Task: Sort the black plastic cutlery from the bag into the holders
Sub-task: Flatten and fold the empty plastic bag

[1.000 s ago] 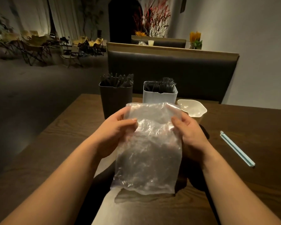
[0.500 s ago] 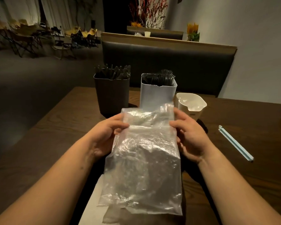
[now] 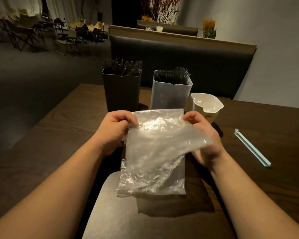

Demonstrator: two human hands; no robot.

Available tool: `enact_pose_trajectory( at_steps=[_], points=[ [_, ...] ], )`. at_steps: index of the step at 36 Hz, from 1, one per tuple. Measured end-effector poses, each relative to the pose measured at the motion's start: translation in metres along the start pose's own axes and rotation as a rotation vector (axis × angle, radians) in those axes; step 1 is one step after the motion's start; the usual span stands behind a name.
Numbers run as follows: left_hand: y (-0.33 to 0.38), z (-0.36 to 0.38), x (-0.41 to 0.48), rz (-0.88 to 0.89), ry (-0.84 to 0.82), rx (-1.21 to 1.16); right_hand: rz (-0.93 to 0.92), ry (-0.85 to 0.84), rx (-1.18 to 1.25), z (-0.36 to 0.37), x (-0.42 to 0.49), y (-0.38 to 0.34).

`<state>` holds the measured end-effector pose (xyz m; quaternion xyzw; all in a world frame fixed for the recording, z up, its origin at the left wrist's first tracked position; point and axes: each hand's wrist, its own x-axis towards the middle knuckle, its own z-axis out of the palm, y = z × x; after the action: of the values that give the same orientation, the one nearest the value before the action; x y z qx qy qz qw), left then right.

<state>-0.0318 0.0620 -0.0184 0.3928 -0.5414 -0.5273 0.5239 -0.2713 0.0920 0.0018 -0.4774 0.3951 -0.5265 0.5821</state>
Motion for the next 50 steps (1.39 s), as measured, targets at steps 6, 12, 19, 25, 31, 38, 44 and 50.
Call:
enact_pose_trajectory(
  at_steps=[6,12,19,25,31,38,44,50],
  points=[
    [0.0,-0.002,0.002,-0.021,0.054,-0.095,0.256,-0.135,0.164,0.004,0.0,-0.001],
    [-0.005,0.0,0.006,-0.057,0.136,-0.232,0.228,-0.162,-0.224,0.004,0.0,0.012],
    [-0.001,-0.002,0.006,-0.126,0.076,-0.414,0.199,-0.084,-0.209,0.009,0.0,0.017],
    [-0.008,-0.002,0.006,-0.247,-0.043,-0.243,0.131,-0.074,-0.171,-0.001,0.004,0.012],
    [-0.005,0.009,0.003,-0.322,-0.034,-0.338,0.169,-0.106,-0.08,0.002,0.004,0.017],
    [-0.003,0.003,0.001,-0.458,0.026,-0.56,0.136,0.026,-0.15,0.0,0.007,0.015],
    [0.003,0.014,-0.01,-0.455,-0.222,-0.149,0.082,0.096,-0.131,-0.002,0.007,0.012],
    [0.0,0.016,-0.009,-0.402,-0.043,-0.099,0.084,0.044,-0.04,-0.01,0.005,0.0]
  ],
)
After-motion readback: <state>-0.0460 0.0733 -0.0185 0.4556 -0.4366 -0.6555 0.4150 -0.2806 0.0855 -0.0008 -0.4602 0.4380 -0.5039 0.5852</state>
